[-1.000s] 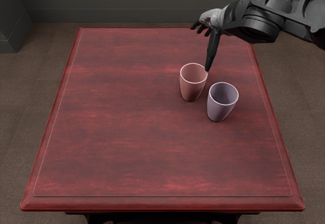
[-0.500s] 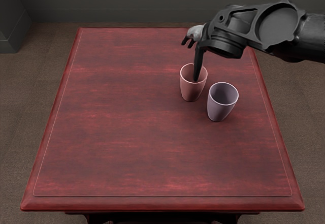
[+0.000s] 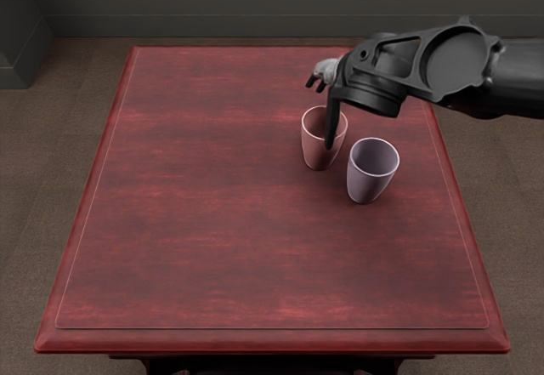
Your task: Pick up cup and place in cup with right hand
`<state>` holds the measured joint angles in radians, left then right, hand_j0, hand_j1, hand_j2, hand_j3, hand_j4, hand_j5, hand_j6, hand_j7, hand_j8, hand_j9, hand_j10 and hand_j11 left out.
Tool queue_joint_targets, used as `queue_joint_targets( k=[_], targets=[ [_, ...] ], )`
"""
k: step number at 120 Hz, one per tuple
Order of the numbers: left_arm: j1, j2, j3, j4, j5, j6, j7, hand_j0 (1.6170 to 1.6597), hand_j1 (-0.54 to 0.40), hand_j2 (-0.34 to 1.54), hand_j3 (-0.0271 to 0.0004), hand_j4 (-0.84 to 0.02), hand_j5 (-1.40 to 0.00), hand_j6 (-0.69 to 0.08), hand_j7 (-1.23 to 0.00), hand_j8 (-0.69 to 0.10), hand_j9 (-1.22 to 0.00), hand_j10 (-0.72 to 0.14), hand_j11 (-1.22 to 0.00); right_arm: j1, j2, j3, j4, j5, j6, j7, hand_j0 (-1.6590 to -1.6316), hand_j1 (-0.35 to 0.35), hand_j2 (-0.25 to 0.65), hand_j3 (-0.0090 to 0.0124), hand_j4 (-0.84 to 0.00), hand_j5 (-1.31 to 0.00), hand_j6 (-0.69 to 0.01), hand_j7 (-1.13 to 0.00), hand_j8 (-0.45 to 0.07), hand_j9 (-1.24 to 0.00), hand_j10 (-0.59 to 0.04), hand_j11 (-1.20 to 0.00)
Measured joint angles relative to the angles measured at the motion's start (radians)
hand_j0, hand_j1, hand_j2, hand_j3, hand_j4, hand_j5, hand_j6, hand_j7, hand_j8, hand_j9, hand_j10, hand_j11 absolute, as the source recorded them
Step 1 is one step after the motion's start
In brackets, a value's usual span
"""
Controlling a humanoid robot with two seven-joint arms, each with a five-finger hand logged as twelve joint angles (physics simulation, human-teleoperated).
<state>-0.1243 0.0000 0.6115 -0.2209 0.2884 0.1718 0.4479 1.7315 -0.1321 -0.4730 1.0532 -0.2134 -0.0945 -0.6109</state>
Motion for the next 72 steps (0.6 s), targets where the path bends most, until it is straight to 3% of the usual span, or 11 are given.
queue_joint_targets(
  k=[38, 72],
  targets=[
    [0.0, 0.0, 0.0, 0.0, 0.0, 0.0, 0.0, 1.6581, 0.349, 0.0, 0.0, 0.0, 0.0, 0.0, 0.0, 0.0, 0.0, 0.0, 0.0, -0.022, 0.023, -0.015, -0.008, -0.004, -0.01, 0.0, -1.6581, -0.165, -0.03, 0.0, -0.155, -0.2, -0.156, -0.2, -0.156, -0.2, -0.155, -0.2],
    [0.0, 0.0, -0.001, 0.0, 0.0, 0.0, 0.0, 1.6581, 0.349, 0.0, 0.0, 0.0, 0.0, 0.0, 0.0, 0.0, 0.0, 0.0, 0.0, -0.048, 0.061, -0.026, -0.074, -0.006, -0.006, 0.0, -1.6581, -0.162, -0.03, 0.0, -0.158, -0.2, -0.159, -0.2, -0.158, -0.2, -0.157, -0.2]
  ],
)
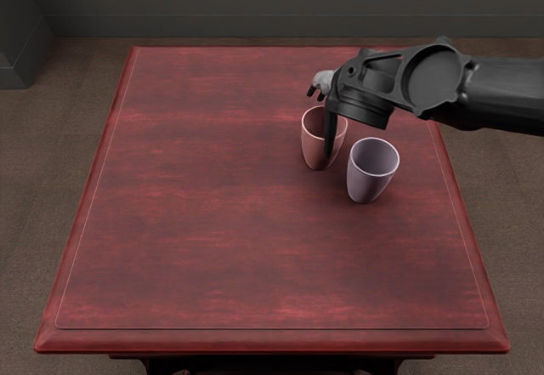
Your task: Pick up cup and place in cup with right hand
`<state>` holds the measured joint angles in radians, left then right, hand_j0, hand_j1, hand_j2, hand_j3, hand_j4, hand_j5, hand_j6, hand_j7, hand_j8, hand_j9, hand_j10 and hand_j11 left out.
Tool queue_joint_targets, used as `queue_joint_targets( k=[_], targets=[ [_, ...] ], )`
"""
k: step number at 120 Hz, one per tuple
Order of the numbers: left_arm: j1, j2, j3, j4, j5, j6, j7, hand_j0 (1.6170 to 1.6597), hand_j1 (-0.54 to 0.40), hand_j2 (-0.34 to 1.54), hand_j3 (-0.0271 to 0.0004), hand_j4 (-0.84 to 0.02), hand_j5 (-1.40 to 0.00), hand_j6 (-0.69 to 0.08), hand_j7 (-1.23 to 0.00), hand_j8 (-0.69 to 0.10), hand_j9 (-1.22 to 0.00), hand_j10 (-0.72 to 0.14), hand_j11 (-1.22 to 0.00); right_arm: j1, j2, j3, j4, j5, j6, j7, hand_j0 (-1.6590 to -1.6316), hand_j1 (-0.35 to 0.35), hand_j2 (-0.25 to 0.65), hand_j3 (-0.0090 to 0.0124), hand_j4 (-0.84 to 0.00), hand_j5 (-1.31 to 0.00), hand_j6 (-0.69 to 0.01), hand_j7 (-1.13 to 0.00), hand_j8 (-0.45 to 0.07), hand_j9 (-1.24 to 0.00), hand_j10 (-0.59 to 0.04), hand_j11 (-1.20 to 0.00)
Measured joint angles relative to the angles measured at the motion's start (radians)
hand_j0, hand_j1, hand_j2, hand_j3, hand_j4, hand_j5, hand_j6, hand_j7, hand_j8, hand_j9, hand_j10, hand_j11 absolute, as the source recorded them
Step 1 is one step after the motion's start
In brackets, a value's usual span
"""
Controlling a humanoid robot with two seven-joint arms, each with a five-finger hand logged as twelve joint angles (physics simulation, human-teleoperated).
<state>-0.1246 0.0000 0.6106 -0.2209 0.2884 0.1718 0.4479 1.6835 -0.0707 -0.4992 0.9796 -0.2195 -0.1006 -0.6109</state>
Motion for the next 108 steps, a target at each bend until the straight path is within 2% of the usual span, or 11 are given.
queue_joint_targets(
  k=[26, 30, 34, 70, 108],
  targets=[
    [-0.001, 0.0, 0.0, 0.0, 0.0, 0.0, 0.0, 1.6581, 0.349, 0.0, 0.0, 0.0, 0.0, 0.0, 0.0, 0.0, 0.0, 0.0, 0.0, -0.02, 0.012, -0.011, -0.029, -0.001, 0.002, 0.0, -1.6581, -0.14, -0.034, 0.0, -0.176, -0.23, -0.177, -0.23, -0.177, -0.23, -0.176, -0.23],
    [-0.001, 0.0, 0.0, 0.0, 0.0, 0.0, 0.0, 1.6581, 0.349, 0.0, 0.0, 0.0, 0.0, 0.0, 0.0, 0.0, 0.0, 0.0, 0.0, -0.023, 0.015, -0.012, -0.034, -0.002, 0.002, 0.0, -1.6584, -0.107, -0.02, 0.0, -0.182, -0.23, -0.183, -0.23, -0.182, -0.23, -0.182, -0.23],
    [-0.001, 0.0, 0.0, 0.0, 0.0, 0.0, 0.0, 1.6581, 0.349, 0.0, 0.0, 0.0, 0.0, 0.0, 0.0, 0.0, 0.0, 0.0, 0.0, -0.025, 0.017, -0.013, -0.037, -0.002, 0.003, 0.0, -1.6581, -0.105, -0.024, 0.0, -0.187, -0.24, -0.188, -0.24, -0.187, -0.24, -0.187, -0.24],
    [-0.001, 0.0, 0.0, 0.0, 0.0, 0.0, 0.0, 1.6581, 0.349, 0.0, 0.0, 0.0, 0.0, 0.0, 0.0, 0.0, 0.0, 0.0, 0.0, -0.025, 0.023, -0.014, -0.041, -0.002, 0.005, 0.0, -1.6581, 0.006, -0.031, 0.0, -0.269, -0.35, -0.271, -0.35, -0.27, -0.35, -0.269, -0.35],
    [-0.001, 0.0, 0.0, 0.0, 0.0, 0.0, 0.0, 1.6581, 0.349, 0.0, 0.0, 0.0, 0.0, 0.0, 0.0, 0.0, 0.0, 0.0, 0.0, -0.018, 0.023, -0.013, -0.033, 0.006, -0.001, 0.0, -1.6579, 0.063, -0.065, 0.0, -0.345, -0.45, -0.346, -0.45, -0.346, -0.45, -0.345, -0.45]
  ],
)
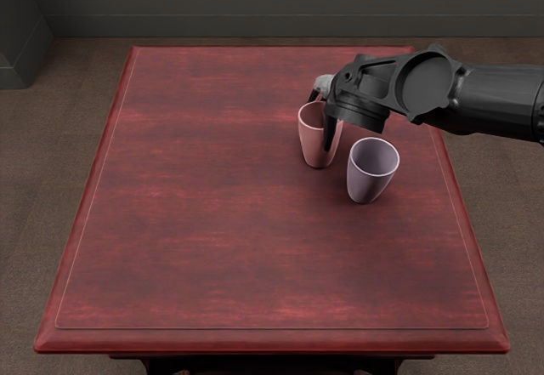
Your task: Pick up cup and place in cup with right hand
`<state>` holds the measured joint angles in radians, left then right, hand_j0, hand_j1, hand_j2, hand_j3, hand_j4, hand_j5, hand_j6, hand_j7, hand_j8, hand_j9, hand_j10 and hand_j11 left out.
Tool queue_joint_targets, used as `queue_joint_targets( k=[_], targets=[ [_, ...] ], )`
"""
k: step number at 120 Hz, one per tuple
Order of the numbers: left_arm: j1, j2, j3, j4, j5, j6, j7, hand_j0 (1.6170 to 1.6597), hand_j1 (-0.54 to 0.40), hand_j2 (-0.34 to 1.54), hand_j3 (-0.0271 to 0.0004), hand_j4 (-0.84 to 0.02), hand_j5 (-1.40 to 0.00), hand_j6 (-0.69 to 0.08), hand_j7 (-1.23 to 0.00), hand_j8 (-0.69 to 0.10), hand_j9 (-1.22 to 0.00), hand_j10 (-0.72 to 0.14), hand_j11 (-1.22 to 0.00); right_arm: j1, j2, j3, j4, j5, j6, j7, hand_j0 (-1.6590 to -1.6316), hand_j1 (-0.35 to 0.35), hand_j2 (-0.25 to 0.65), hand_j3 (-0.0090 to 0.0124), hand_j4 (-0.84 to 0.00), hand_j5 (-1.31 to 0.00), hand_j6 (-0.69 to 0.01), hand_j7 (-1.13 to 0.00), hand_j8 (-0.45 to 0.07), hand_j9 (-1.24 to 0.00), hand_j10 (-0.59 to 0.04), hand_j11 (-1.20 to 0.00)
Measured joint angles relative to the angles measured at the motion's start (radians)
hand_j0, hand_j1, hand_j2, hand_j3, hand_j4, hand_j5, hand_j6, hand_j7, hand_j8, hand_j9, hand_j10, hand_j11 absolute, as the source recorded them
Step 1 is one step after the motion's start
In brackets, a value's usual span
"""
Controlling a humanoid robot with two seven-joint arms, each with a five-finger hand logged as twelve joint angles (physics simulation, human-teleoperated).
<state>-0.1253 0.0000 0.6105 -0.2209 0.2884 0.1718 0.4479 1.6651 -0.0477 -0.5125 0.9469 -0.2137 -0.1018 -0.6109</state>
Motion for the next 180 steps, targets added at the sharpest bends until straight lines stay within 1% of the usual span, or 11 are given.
queue_joint_targets(
  k=[18, 36, 42, 61, 63, 73, 81, 110, 120, 133, 180],
  targets=[
    [0.0, 0.0, 0.0, 0.0, 0.0, 0.0, 0.0, 1.6581, 0.349, 0.0, 0.0, 0.0, 0.0, 0.0, 0.0, 0.0, 0.0, 0.0, 0.0, 0.008, -0.004, 0.0, 0.01, 0.002, -0.001, 0.0, -1.6563, 0.054, -0.096, -0.0004, -0.382, -0.5, -0.356, -0.5, -0.38, -0.5, -0.382, -0.5],
    [0.001, 0.0, 0.0, 0.0, 0.0, 0.0, 0.0, 1.6581, 0.349, 0.0, 0.0, 0.0, 0.0, 0.0, 0.0, 0.0, 0.0, 0.0, 0.0, 0.011, -0.007, 0.001, 0.013, 0.0, 0.002, 0.0, -1.6558, 0.093, -0.045, -0.0002, -0.417, -0.55, -0.316, -0.55, -0.335, -0.55, -0.413, -0.55],
    [0.0, 0.0, 0.0, 0.0, 0.0, 0.0, 0.0, 1.6581, 0.349, 0.0, 0.0, 0.0, 0.0, 0.0, 0.0, 0.0, 0.0, 0.0, 0.0, 0.012, -0.008, 0.001, 0.014, -0.001, 0.003, 0.0, -1.6558, 0.117, -0.006, -0.0003, -0.404, -0.56, -0.301, -0.56, -0.321, -0.56, -0.418, -0.56],
    [0.0, 0.0, 0.0, 0.0, 0.0, 0.0, 0.0, 1.6581, 0.349, 0.0, 0.0, 0.0, 0.0, 0.0, 0.0, 0.0, 0.0, 0.0, 0.0, 0.021, -0.011, 0.005, 0.02, -0.003, 0.007, 0.0, -1.6542, 0.134, -0.001, -0.0002, -0.363, -0.62, -0.268, -0.6, -0.285, -0.62, -0.44, -0.62],
    [0.0, 0.0, 0.0, 0.0, 0.0, 0.0, 0.0, 1.6581, 0.349, 0.0, 0.0, 0.0, 0.0, 0.0, 0.0, 0.0, 0.0, 0.0, 0.0, 0.022, -0.011, 0.005, 0.02, -0.003, 0.008, 0.0, -1.6543, 0.14, 0.028, -0.0001, -0.361, -0.62, -0.265, -0.6, -0.285, -0.62, -0.442, -0.62],
    [0.001, 0.0, 0.0, 0.0, 0.0, 0.0, 0.0, 1.6581, 0.349, 0.0, 0.0, 0.0, 0.0, 0.0, 0.0, 0.0, 0.0, 0.0, 0.0, 0.031, -0.013, 0.007, 0.021, -0.002, 0.01, 0.0, -1.6536, 0.132, 0.006, -0.0003, -0.353, -0.64, -0.262, -0.61, -0.277, -0.63, -0.447, -0.64],
    [0.001, 0.0, 0.0, 0.0, 0.0, 0.0, 0.0, 1.6581, 0.349, 0.0, 0.0, 0.0, 0.0, 0.0, 0.0, 0.0, 0.0, 0.0, 0.0, 0.041, -0.015, 0.007, 0.022, 0.001, 0.013, 0.0, -1.6536, 0.142, 0.03, -0.0003, -0.349, -0.64, -0.258, -0.62, -0.274, -0.64, -0.452, -0.64],
    [0.001, 0.0, 0.0, 0.0, 0.0, 0.0, 0.0, 1.6581, 0.349, 0.0, 0.0, 0.0, 0.0, 0.0, 0.0, 0.0, 0.0, 0.0, 0.0, 0.07, -0.033, 0.01, 0.028, 0.003, 0.021, 0.0, -1.6533, 0.127, -0.003, -0.0002, -0.352, -0.65, -0.263, -0.63, -0.282, -0.65, -0.459, -0.65],
    [0.001, 0.0, 0.0, 0.0, 0.0, 0.0, 0.0, 1.6581, 0.349, 0.0, 0.0, 0.0, 0.0, 0.0, 0.0, 0.0, 0.0, 0.0, 0.0, 0.085, -0.05, 0.011, 0.043, 0.003, 0.022, 0.0, -1.6534, 0.127, -0.003, 0.0003, -0.352, -0.65, -0.263, -0.63, -0.281, -0.65, -0.46, -0.65],
    [0.001, 0.0, 0.0, 0.0, 0.0, 0.0, 0.0, 1.6581, 0.349, 0.0, 0.0, 0.0, 0.0, 0.0, 0.0, 0.0, 0.0, 0.0, 0.0, 0.107, -0.075, 0.012, 0.07, 0.004, 0.021, 0.0, -1.6535, 0.128, 0.004, -0.0001, -0.35, -0.65, -0.262, -0.63, -0.282, -0.65, -0.461, -0.65],
    [0.001, 0.0, 0.0, 0.0, 0.0, 0.0, 0.0, 1.6581, 0.349, 0.0, 0.0, 0.0, 0.0, 0.0, 0.0, 0.0, 0.0, 0.0, 0.0, 0.214, -0.213, 0.027, 0.223, 0.007, 0.008, 0.0, -1.6538, 0.131, 0.008, -0.0003, -0.352, -0.63, -0.265, -0.62, -0.284, -0.64, -0.454, -0.64]
  ],
)
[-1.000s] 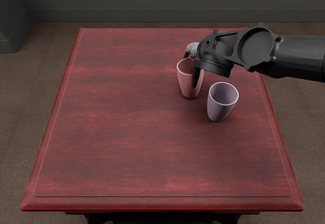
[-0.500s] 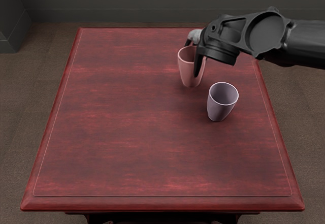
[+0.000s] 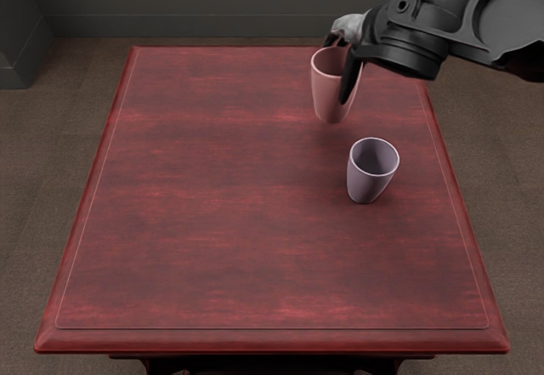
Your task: Pick up cup and place in cup with right hand
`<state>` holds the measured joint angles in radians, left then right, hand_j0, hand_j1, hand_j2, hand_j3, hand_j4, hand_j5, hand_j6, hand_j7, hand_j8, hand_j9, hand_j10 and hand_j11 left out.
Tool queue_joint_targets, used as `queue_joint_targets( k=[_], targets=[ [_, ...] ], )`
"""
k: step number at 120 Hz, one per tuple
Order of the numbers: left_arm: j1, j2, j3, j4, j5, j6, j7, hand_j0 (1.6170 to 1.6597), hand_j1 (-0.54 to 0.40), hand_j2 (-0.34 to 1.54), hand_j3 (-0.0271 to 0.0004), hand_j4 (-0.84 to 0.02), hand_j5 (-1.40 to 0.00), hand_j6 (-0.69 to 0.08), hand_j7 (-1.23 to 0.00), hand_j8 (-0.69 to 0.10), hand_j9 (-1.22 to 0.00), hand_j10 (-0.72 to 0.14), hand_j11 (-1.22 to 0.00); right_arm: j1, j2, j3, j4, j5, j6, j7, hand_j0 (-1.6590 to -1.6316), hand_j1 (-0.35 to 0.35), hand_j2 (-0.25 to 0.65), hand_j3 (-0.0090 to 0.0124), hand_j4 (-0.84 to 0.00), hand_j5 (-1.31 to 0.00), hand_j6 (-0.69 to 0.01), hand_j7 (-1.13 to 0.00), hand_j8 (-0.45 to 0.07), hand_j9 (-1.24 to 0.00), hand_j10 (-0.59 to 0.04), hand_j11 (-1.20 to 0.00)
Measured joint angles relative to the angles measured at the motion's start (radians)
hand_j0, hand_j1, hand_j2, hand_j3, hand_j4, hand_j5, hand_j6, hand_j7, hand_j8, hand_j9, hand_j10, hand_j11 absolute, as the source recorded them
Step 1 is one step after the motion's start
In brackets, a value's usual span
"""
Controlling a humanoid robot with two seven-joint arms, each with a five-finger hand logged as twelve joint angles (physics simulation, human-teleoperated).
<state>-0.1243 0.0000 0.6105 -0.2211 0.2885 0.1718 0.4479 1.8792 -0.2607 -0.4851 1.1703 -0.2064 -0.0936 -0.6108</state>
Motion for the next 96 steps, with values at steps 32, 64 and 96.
queue_joint_targets(
  k=[32, 64, 96],
  targets=[
    [0.0, 0.0, 0.0, 0.0, 0.0, 0.0, 0.0, 1.6581, 0.349, 0.0, 0.0, 0.0, 0.0, 0.0, 0.0, 0.0, 0.0, 0.0, 0.0, 0.032, -0.112, 0.007, 0.112, -0.007, -0.013, 0.0, -1.6538, 0.128, 0.011, -0.0003, -0.359, -0.62, -0.271, -0.61, -0.293, -0.63, -0.449, -0.63],
    [0.0, 0.0, 0.0, 0.0, 0.0, 0.0, 0.0, 1.6581, 0.349, 0.0, 0.0, 0.0, 0.0, 0.0, 0.0, 0.0, 0.0, 0.0, 0.0, 0.065, -0.198, 0.008, 0.2, -0.011, -0.026, 0.0, -1.6538, 0.127, 0.011, -0.0002, -0.362, -0.62, -0.274, -0.61, -0.295, -0.63, -0.447, -0.63],
    [0.0, 0.0, 0.001, 0.0, 0.0, 0.0, 0.0, 1.6581, 0.349, 0.0, 0.0, 0.0, 0.0, 0.0, 0.0, 0.0, 0.0, 0.0, 0.0, 0.067, -0.277, 0.007, 0.274, -0.031, -0.037, 0.0, -1.6539, 0.126, 0.01, -0.0001, -0.363, -0.62, -0.275, -0.61, -0.296, -0.63, -0.446, -0.63]
  ],
)
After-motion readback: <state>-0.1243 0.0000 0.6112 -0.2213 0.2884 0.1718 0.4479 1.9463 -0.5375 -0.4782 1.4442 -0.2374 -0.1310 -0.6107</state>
